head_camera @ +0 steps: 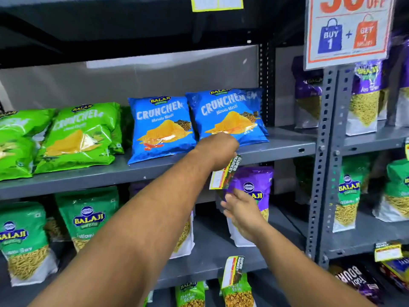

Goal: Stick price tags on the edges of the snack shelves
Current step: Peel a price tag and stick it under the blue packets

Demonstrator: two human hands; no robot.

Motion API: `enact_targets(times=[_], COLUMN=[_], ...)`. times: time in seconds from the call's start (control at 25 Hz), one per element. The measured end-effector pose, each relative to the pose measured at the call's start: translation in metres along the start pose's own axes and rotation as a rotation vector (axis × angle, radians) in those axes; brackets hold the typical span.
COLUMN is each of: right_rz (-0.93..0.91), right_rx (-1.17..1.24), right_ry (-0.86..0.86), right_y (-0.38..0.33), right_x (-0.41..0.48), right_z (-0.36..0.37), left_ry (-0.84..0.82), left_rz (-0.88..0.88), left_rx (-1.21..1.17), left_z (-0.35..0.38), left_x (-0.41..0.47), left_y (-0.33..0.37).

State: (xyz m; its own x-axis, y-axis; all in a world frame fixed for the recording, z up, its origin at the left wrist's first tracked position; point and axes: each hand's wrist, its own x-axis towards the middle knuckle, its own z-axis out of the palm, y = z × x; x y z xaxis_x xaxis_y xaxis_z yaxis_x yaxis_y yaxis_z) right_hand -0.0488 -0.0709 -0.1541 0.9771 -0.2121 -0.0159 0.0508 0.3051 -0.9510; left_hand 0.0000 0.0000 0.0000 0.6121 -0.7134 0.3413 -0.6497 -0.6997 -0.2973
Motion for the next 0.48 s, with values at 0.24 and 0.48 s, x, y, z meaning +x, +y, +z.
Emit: enact_targets(times=[0.24,0.48], right_rz=[0.062,-0.038], right_rx=[0.293,0.273], right_ry=[-0.061,-0.013], right_y=[-0.017,-0.017], right_x=[0.008,0.003], right_z=[-0.006,-0.022], left_ry=[0.023,0.184], left_rz=[-0.107,-0.360], left_rx=[0.060,-0.359], left_z=[0.007,0.013], left_x=[0.004,-0.027], left_y=[0.011,0.011])
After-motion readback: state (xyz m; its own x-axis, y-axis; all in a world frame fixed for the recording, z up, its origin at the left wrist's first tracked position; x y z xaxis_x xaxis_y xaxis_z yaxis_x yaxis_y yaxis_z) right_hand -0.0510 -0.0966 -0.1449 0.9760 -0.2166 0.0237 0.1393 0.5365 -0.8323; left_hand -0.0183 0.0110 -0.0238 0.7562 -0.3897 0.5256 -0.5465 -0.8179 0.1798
